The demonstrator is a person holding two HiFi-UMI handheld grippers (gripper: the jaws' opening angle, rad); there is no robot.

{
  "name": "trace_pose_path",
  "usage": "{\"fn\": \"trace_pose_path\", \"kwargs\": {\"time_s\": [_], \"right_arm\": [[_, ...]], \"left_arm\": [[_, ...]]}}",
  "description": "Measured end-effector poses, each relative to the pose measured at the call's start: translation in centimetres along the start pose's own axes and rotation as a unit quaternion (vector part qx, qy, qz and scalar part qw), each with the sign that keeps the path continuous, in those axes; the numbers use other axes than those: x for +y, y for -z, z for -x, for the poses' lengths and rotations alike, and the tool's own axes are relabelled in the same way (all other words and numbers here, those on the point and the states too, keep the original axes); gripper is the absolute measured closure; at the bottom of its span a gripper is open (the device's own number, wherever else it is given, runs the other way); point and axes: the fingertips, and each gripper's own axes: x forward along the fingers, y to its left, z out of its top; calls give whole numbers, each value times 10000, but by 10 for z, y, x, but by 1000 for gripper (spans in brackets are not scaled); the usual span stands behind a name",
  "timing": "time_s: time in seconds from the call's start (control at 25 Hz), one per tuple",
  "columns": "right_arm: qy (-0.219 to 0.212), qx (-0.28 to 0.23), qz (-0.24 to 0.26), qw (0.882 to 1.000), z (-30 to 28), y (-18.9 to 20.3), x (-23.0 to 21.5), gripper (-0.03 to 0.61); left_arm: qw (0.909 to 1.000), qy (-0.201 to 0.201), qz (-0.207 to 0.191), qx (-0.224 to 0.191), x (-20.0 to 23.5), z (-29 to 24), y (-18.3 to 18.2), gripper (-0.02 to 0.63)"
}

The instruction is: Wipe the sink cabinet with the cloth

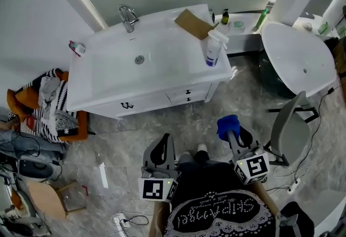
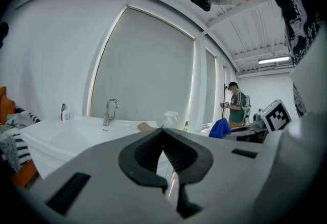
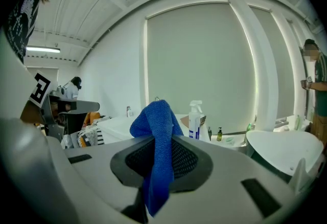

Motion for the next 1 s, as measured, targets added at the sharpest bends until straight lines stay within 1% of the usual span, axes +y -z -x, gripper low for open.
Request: {"fn": "trace_pose_path", "kwargs": {"time_s": [0.12, 0.32, 0.44, 0.52, 0.6, 0.72, 0.8, 0.88, 0.92, 1.0], "right_arm": [[-40, 2, 54, 10000, -2, -1, -4, 520], [-163, 106, 107, 9998, -16, 4, -4, 520], [-253, 130, 305, 9991, -24, 2, 4, 520], [-230, 121, 434, 9987, -31, 2, 8, 520], [-261, 143, 501, 9983, -40, 2, 14, 520], [-452, 184, 441, 9978, -64, 4, 29, 520], [-513, 164, 485, 9974, -82, 8, 36, 520], [-463, 84, 598, 9971, -104, 11, 42, 520], [-399, 81, 591, 9974, -117, 15, 44, 520], [-245, 158, 398, 9988, -140, 35, 48, 520]], "left_arm": [[10000, -46, -6, -35, -3, -3, -4, 609], [9998, -204, -42, 18, 8, -5, -5, 609], [9996, -255, -75, 60, 18, -4, -10, 609], [9997, -225, -92, 63, 24, -7, -18, 609], [9998, -148, -135, -64, 29, -11, -33, 609], [9992, 75, -363, -144, 40, -25, -41, 609], [9987, 225, -437, -109, 51, -38, -34, 609], [9984, 339, -439, -88, 64, -51, -20, 609], [9983, 380, -433, -76, 70, -58, -12, 609], [9979, 452, -457, -22, 81, -69, 9, 609]]}}
